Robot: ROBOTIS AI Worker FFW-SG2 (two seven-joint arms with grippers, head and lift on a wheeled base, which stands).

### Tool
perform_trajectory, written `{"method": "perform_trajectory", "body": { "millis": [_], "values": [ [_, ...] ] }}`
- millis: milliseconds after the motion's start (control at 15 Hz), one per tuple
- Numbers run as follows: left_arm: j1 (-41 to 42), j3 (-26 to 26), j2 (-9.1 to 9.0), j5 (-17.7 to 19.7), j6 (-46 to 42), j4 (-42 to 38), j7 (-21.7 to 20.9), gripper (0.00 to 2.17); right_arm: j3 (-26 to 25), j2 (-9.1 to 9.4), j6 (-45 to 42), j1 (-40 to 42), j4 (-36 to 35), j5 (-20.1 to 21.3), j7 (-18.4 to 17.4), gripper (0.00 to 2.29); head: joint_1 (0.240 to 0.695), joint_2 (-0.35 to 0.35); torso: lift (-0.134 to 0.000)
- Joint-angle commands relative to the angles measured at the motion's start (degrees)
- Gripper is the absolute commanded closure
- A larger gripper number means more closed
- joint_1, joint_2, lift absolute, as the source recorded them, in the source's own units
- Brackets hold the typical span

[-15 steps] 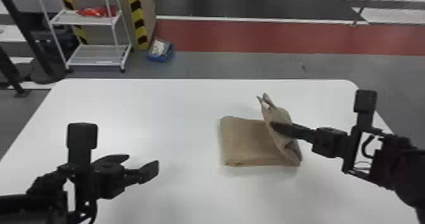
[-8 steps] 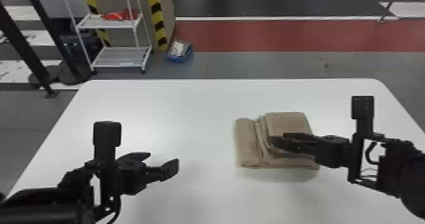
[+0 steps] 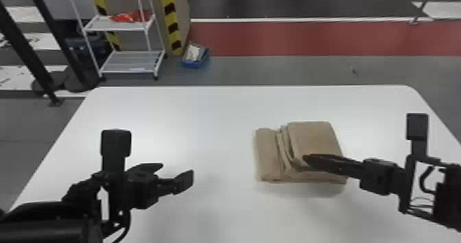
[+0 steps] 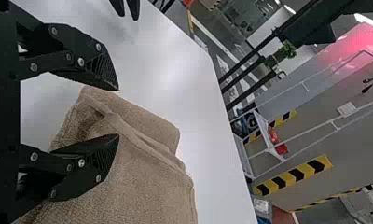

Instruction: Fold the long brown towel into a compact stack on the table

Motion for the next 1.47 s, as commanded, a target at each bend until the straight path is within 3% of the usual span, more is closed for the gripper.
{"method": "perform_trajectory", "body": {
  "millis": [0, 200, 333, 533, 733, 1000, 1133, 1400],
  "values": [
    [-0.03, 0.08, -0.24, 0.04, 0.0, 0.1, 0.0, 0.1, -2.44, -0.05, 3.97, 0.94, -1.13, -0.95, 1.84, 2.05, 0.695, 0.038, -0.124],
    [-0.12, 0.34, -0.24, 0.04, 0.0, 0.37, 0.0, 0.1, -3.5, -1.63, 10.12, 1.03, -1.13, -1.56, 3.07, 2.05, 0.695, 0.029, -0.124],
    [-0.38, 0.34, -0.24, 0.04, 0.0, 0.54, 0.0, 0.1, -2.35, -3.22, 14.51, 0.33, -0.86, 1.51, 2.98, 2.05, 0.695, 0.024, -0.124],
    [-0.73, 0.25, -0.24, 0.21, -0.17, 1.16, 0.0, 0.1, 0.28, -3.3, 18.03, -4.33, 3.18, 7.93, 1.75, 2.05, 0.695, 0.0, -0.124],
    [-0.73, 0.34, -0.24, 0.3, -0.35, 1.42, 0.0, 0.1, 1.25, -2.87, 17.32, -8.73, 7.84, 9.07, -0.88, 2.04, 0.695, -0.018, -0.124],
    [-0.91, 0.34, -0.24, 0.3, -0.53, 1.6, 0.0, 0.1, 2.57, -2.51, 12.4, -13.82, 14.52, 10.3, -6.42, 2.04, 0.695, -0.036, -0.124],
    [-1.0, 0.34, -0.24, 0.3, -0.7, 1.6, 0.0, 0.1, 3.36, -1.55, 2.03, -14.7, 17.24, 10.3, -9.23, 2.04, 0.695, -0.045, -0.124],
    [-1.0, -0.1, -0.24, 0.3, -0.53, 1.6, -0.09, 0.1, 5.73, 0.47, -3.77, -20.06, 24.1, 12.15, -11.61, 2.04, 0.695, -0.043, -0.124]
  ]
}}
